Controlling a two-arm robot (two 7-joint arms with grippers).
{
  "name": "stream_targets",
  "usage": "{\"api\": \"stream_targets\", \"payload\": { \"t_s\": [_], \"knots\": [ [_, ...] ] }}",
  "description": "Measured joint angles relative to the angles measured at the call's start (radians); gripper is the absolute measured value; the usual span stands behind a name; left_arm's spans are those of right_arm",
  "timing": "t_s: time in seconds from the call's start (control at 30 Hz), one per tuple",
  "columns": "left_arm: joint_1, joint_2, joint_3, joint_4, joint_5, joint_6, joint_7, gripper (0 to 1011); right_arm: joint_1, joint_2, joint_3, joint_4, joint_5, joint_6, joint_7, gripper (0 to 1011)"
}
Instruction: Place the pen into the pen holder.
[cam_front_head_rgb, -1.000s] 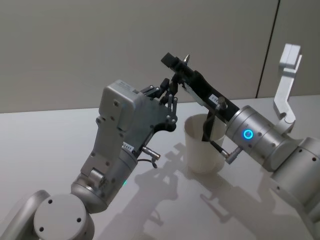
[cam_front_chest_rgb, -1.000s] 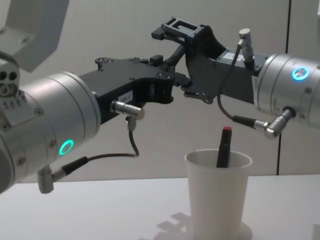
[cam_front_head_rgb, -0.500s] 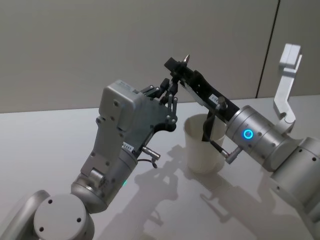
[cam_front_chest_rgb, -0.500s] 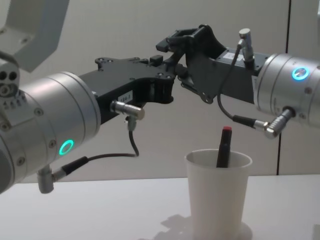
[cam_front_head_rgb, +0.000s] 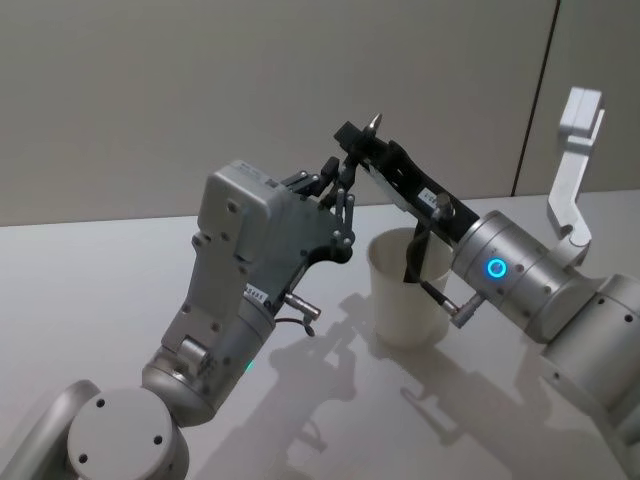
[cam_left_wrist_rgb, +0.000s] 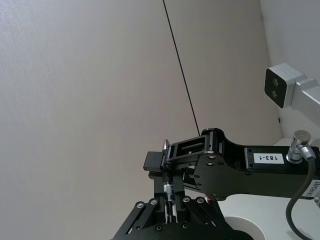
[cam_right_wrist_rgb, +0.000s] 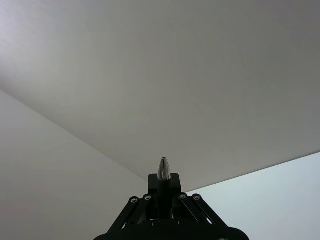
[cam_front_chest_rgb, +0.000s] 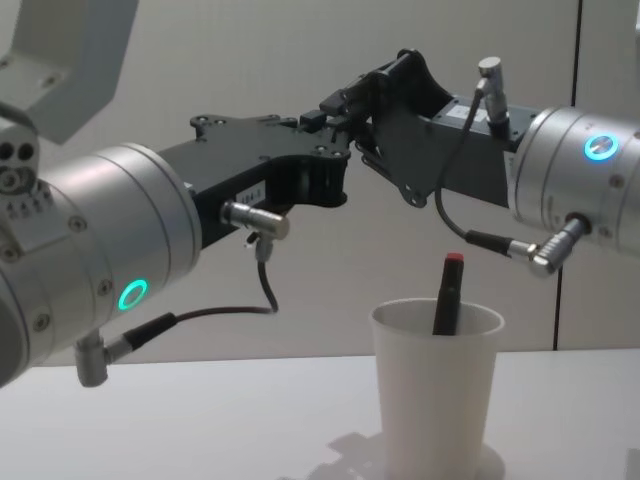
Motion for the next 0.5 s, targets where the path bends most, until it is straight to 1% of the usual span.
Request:
{"api": "stream_targets", "payload": {
  "t_s": [0.37,0.4,0.43,0.47,0.5],
  "knots": [
    [0.0,0.0,0.0,0.0,0.0,0.0,0.0,114,0.0,0.0,0.0,0.0,0.0,0.0,0.0,123],
    [0.0,0.0,0.0,0.0,0.0,0.0,0.0,149,0.0,0.0,0.0,0.0,0.0,0.0,0.0,123],
    [0.0,0.0,0.0,0.0,0.0,0.0,0.0,161,0.0,0.0,0.0,0.0,0.0,0.0,0.0,123],
    [0.0,0.0,0.0,0.0,0.0,0.0,0.0,200,0.0,0.0,0.0,0.0,0.0,0.0,0.0,123],
    [0.0,0.0,0.0,0.0,0.0,0.0,0.0,211,0.0,0.0,0.0,0.0,0.0,0.0,0.0,123]
  ]
}}
